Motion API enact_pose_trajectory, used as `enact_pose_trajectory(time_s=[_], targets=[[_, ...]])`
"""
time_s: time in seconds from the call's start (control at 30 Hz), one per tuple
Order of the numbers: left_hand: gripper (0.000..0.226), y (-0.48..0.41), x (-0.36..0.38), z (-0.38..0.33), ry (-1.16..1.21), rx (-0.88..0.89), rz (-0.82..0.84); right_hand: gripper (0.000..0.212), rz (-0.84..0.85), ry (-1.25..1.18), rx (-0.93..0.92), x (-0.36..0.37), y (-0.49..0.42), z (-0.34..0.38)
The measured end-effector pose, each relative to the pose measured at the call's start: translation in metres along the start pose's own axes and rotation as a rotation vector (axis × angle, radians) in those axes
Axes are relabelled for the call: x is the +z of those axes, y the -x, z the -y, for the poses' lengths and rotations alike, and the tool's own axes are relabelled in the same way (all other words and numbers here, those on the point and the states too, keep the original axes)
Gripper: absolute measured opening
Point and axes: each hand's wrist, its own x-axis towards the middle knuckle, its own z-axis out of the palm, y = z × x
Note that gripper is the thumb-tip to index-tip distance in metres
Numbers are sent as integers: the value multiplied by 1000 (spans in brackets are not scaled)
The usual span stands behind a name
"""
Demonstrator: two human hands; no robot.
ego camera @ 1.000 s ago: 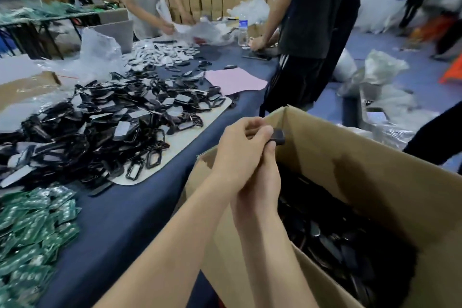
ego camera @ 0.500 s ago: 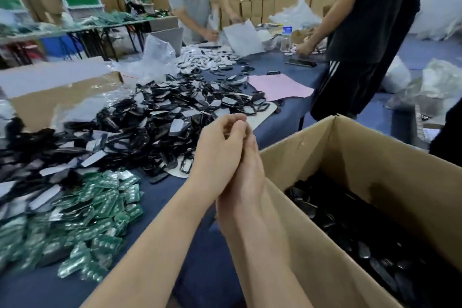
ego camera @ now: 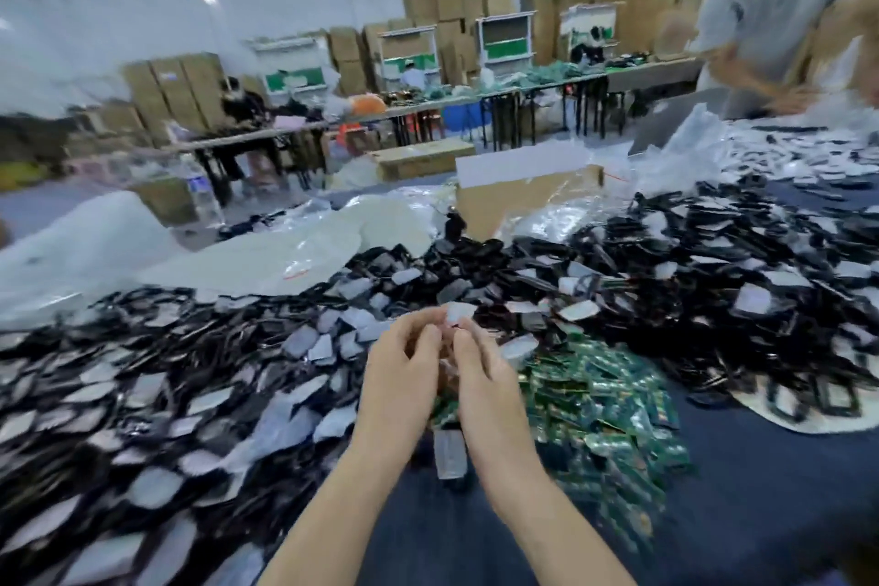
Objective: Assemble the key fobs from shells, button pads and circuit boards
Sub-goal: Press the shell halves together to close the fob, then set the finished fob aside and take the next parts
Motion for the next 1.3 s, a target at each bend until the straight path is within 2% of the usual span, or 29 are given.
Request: enact_pose_trajectory(time_s=[0.07, 0.17, 0.27, 0.37, 0.53, 0.73, 0.97, 1.1, 1.3], targets=[[23, -10, -31, 17, -53, -32, -48, 37, 37, 5, -25, 24, 16, 29], [22, -23, -70, 38, -138, -81, -79, 36, 83, 3, -72, 50, 23, 49], [14, -41, -102, 56, -348, -80, -53, 30, 111, 18, -36, 59, 17, 60], [16, -62, -133, 63, -529, -95, -69, 32, 113, 96, -66, 69, 8, 69], [20, -93, -185, 63, -774, -90, -190, 34, 188, 223, -127, 98, -7, 76], [31, -119, -236, 75, -1022, -134, -168, 33, 291, 294, -166, 134, -23, 83], [29, -134, -273, 88, -1031, -203, -152, 39, 308, 368, -199, 150, -32, 86], [27, -135, -283, 91, -989, -290, -36, 38, 309, 403, -232, 160, -34, 88], [25, -132, -299, 90, -957, -255, -65, 39, 403, 503, -294, 200, -32, 89]])
